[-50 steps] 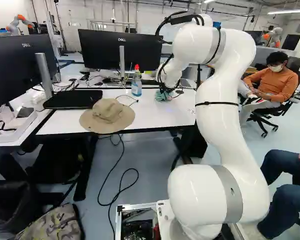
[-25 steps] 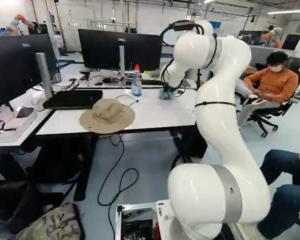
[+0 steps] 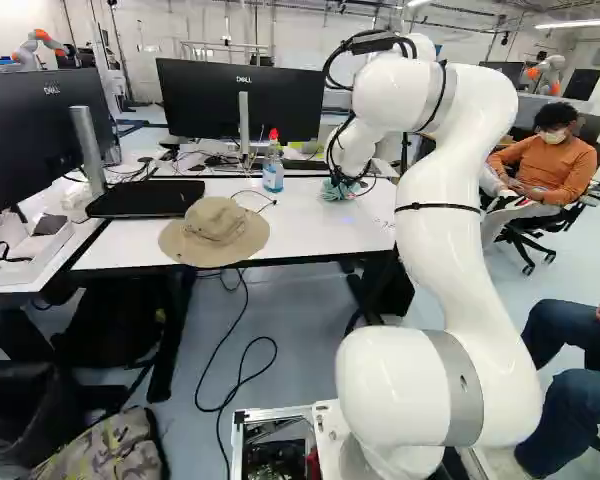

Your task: Clean the table with the green towel

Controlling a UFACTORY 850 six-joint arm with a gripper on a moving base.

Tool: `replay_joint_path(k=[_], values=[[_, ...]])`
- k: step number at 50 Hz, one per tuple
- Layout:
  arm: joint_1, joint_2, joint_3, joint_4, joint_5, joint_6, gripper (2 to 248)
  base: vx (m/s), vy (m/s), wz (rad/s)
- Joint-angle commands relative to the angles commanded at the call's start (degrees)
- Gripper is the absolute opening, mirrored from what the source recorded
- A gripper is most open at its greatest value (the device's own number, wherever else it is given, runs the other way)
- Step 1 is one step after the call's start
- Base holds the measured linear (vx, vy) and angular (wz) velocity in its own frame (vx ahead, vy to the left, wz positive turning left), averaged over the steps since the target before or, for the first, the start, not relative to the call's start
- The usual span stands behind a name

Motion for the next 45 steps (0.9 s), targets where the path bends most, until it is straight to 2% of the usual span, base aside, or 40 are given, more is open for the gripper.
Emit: replay_joint_path(k=[14, 24, 33, 45], values=[[1.2, 2.8, 3.9, 0.0, 0.0, 0.0, 57, 0.000, 0.000, 0.000], [2.5, 3.3, 4.6, 0.0, 0.0, 0.0, 57, 0.000, 0.000, 0.000], [3.6, 2.3, 3.2, 0.0, 0.0, 0.0, 57, 0.000, 0.000, 0.000], [3.8, -0.5, -0.6, 0.0, 0.0, 0.0, 57, 0.000, 0.000, 0.000]])
